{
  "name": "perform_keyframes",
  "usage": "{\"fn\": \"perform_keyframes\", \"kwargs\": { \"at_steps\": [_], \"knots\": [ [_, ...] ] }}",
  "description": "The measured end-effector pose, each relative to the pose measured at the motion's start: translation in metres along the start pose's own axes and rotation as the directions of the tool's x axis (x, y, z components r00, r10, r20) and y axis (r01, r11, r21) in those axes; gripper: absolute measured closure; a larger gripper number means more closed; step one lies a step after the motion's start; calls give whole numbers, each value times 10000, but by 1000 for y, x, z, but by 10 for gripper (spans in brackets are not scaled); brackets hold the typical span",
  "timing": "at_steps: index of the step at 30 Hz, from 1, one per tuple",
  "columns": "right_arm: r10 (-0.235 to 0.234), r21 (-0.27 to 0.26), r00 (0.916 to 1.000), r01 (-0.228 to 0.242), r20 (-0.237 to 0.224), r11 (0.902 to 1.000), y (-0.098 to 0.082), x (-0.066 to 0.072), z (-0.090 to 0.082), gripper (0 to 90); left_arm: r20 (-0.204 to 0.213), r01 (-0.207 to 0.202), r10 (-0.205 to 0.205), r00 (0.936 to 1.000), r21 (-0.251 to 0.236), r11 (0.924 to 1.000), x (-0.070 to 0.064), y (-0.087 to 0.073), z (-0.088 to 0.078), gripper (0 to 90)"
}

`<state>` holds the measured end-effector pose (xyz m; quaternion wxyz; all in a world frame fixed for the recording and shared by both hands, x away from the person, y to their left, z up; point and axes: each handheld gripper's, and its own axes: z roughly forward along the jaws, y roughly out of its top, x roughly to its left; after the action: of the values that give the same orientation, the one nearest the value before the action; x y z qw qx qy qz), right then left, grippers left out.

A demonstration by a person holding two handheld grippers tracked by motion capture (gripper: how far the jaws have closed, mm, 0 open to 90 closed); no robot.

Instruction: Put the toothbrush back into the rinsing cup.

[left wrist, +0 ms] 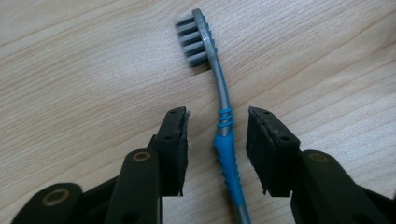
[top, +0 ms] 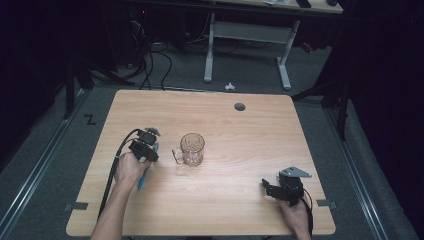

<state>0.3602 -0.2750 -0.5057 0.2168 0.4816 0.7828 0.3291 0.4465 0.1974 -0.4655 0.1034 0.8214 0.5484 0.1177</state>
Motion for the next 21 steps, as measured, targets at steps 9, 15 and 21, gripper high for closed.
{"fn": "perform_keyframes", "kwargs": {
  "at_steps": [9,15,21],
  "knots": [
    [1,20,10000,-1,4,10000,0,0,0,255,65,85,-86,9999,154,9998,0,1,3,675],
    [0,20,10000,0,4,10000,0,0,0,255,150,157,-159,9998,112,9998,0,1,4,722],
    [-3,20,10000,3,5,10000,0,0,0,255,258,180,-183,9995,106,9998,1,2,4,762]
  ]
}}
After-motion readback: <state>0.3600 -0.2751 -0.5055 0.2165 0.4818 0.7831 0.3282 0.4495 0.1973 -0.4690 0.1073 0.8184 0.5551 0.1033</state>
